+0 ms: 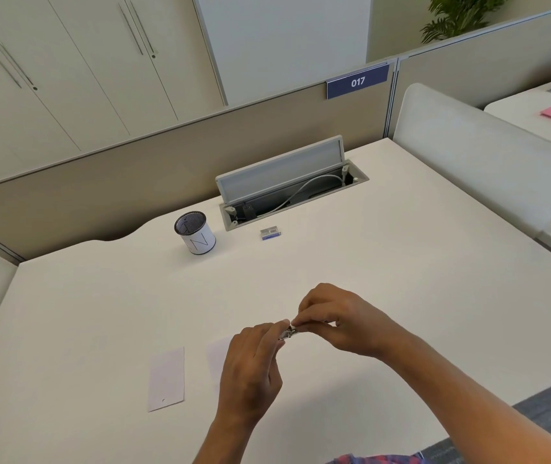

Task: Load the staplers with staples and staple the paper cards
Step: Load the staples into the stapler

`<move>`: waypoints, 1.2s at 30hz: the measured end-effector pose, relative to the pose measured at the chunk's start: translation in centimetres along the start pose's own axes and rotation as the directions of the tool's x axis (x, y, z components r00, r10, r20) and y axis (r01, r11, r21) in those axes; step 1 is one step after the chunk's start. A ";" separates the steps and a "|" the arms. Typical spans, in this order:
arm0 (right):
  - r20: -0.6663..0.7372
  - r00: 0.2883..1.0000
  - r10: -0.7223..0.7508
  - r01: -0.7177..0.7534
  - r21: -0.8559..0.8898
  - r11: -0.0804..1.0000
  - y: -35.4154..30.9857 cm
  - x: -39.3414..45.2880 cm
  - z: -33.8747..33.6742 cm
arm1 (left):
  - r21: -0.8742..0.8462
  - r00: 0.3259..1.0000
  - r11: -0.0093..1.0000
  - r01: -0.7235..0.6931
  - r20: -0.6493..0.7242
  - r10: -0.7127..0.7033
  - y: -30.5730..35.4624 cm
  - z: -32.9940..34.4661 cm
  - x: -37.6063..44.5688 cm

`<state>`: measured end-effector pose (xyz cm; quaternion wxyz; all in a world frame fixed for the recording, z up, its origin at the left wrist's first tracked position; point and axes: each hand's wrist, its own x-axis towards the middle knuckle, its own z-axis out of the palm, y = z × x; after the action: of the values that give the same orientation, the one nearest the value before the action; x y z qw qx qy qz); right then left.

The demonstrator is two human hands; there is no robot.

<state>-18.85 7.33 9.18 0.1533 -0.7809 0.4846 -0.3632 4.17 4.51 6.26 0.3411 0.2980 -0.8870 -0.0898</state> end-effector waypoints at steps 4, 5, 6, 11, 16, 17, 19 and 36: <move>-0.006 0.997 -0.075 0.075 -0.056 0.996 0.1 0.2 0.2 | 0.000 1.000 1.000 0.006 -0.021 -0.006 -0.1 0.1 -0.1; -0.012 0.996 -0.084 0.083 -0.068 0.994 0.1 0.3 0.3 | 0.000 1.000 1.000 0.004 -0.026 -0.004 -0.1 0.1 -0.1; -0.017 0.996 -0.086 0.084 -0.079 0.993 0.1 0.3 0.3 | 0.001 1.000 1.000 0.003 -0.028 -0.003 -0.1 0.1 -0.1; -0.003 0.992 -0.126 0.125 -0.118 0.985 0.1 0.5 0.3 | -0.007 0.999 1.000 0.009 -0.038 -0.009 -0.2 0.1 0.0; -0.002 0.994 -0.112 0.111 -0.119 0.987 0.2 0.5 0.2 | -0.026 0.999 0.999 0.021 -0.044 -0.022 0.0 0.2 -0.1; -0.003 0.993 -0.120 0.119 -0.116 0.986 0.2 0.4 0.3 | -0.034 0.999 0.999 0.019 -0.043 -0.021 0.0 0.2 -0.1; -0.006 0.991 -0.131 0.130 -0.103 0.986 0.1 0.2 0.3 | -0.044 0.999 0.999 0.017 -0.045 -0.019 0.0 0.3 -0.2; -0.007 0.993 -0.121 0.120 -0.052 0.991 0.4 0.0 0.5 | -0.054 0.999 0.998 0.025 -0.030 -0.026 0.1 0.3 -0.2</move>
<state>-18.71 7.13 8.58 0.1085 -0.8106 0.4465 -0.3629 4.08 4.68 5.96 0.3611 0.3014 -0.8752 -0.1133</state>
